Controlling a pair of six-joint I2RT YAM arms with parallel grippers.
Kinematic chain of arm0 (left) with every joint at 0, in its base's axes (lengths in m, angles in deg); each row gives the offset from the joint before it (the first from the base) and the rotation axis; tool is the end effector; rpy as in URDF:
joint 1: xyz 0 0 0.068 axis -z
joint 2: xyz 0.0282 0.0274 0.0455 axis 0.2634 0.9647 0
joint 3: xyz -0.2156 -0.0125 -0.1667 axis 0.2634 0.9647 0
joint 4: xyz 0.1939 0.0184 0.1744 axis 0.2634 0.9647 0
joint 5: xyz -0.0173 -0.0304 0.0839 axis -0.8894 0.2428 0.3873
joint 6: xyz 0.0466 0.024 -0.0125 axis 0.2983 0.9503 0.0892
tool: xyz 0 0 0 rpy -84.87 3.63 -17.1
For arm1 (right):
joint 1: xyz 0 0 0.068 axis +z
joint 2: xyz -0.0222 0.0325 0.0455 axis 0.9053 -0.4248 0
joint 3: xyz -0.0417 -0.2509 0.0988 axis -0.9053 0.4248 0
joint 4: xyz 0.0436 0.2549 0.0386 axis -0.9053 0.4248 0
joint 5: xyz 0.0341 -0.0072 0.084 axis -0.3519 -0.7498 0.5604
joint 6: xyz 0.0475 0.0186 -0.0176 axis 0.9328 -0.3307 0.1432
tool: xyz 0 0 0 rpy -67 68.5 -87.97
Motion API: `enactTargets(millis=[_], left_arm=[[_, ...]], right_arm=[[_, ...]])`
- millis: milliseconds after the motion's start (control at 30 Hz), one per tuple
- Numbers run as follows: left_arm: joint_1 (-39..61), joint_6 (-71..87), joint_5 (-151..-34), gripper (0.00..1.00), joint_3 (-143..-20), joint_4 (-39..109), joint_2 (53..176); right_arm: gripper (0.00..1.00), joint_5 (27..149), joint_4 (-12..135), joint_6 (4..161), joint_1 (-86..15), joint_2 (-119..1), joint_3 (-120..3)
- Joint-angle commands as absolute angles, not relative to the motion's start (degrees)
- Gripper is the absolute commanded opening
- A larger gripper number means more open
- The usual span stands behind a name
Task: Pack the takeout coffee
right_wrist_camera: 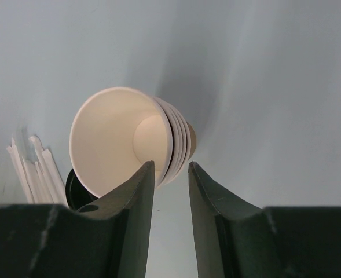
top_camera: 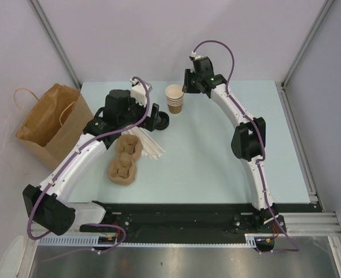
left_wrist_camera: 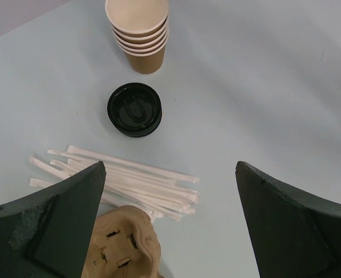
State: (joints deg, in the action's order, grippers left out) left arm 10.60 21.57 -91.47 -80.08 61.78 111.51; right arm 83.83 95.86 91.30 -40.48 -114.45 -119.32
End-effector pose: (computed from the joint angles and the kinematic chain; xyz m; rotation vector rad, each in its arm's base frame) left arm 0.2542 -0.1282 0.3710 0.5731 1.9600 -0.3827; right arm 0.4964 0.2275 0.2921 -0.2031 2.2111 0.4658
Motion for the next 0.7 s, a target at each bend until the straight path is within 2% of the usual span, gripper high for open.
enactTargets(millis=[0,200,300,667], left_arm=[[10.9,20.2,-90.8,1.00,-81.2,60.2,112.0],[10.9,20.1,-91.1,1.00,-81.0,60.5,112.2],[10.9,20.0,-91.2,0.99,-81.1,60.5,112.4],[10.9,20.1,-90.9,1.00,-81.6,60.8,112.7]], right_arm=[[0.35,85.1,93.0,93.1,-41.0,-115.7,-122.4],[0.32,86.9,91.3,94.1,-41.7,-116.1,-122.2],[0.26,87.3,90.8,94.3,-41.7,-116.4,-122.5],[0.25,87.9,90.7,94.6,-41.7,-118.0,-123.1]])
